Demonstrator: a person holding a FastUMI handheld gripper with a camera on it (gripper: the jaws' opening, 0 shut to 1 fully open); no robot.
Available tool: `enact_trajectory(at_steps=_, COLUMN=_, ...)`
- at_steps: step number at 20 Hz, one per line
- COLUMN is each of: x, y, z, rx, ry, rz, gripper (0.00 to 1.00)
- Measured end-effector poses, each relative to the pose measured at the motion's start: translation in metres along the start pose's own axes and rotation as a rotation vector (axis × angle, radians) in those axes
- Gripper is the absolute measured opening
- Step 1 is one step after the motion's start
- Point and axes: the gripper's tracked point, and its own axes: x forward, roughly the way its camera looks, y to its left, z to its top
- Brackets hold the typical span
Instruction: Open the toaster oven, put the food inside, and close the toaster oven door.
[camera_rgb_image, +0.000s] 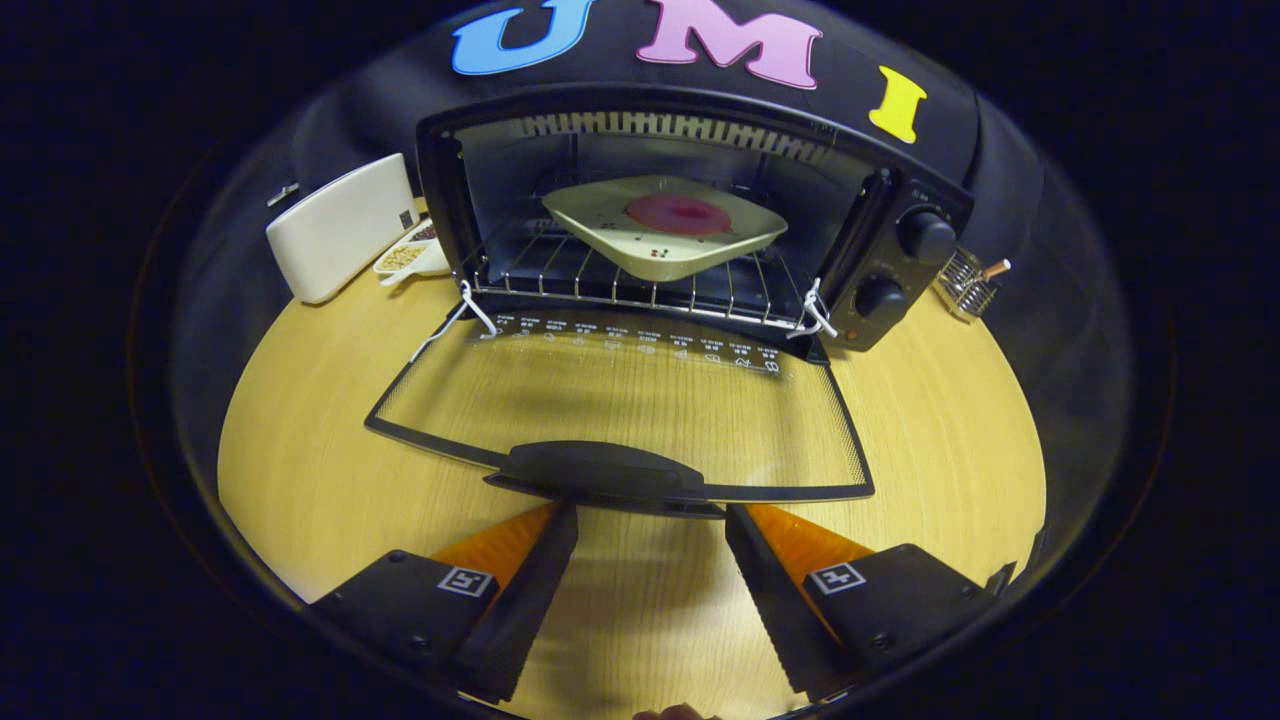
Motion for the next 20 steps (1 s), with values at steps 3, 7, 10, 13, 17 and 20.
enact_trajectory(at_steps=3, x=-0.023, y=-0.002, z=0.018, rx=0.014, ry=-0.055, rz=0.033, gripper=0.98)
enact_trajectory(at_steps=7, x=-0.054, y=-0.001, z=0.06, rx=0.011, ry=-0.189, rz=0.058, gripper=0.99)
enact_trajectory(at_steps=10, x=-0.059, y=-0.008, z=0.098, rx=-0.006, ry=-0.267, rz=0.057, gripper=0.99)
enact_trajectory(at_steps=13, x=-0.081, y=-0.003, z=0.129, rx=-0.048, ry=-0.353, rz=0.063, gripper=1.0)
enact_trajectory(at_steps=17, x=-0.129, y=-0.007, z=0.167, rx=-0.067, ry=-0.517, rz=0.07, gripper=0.99)
enact_trajectory(at_steps=20, x=-0.181, y=-0.028, z=0.181, rx=-0.041, ry=-0.634, rz=0.056, gripper=0.99)
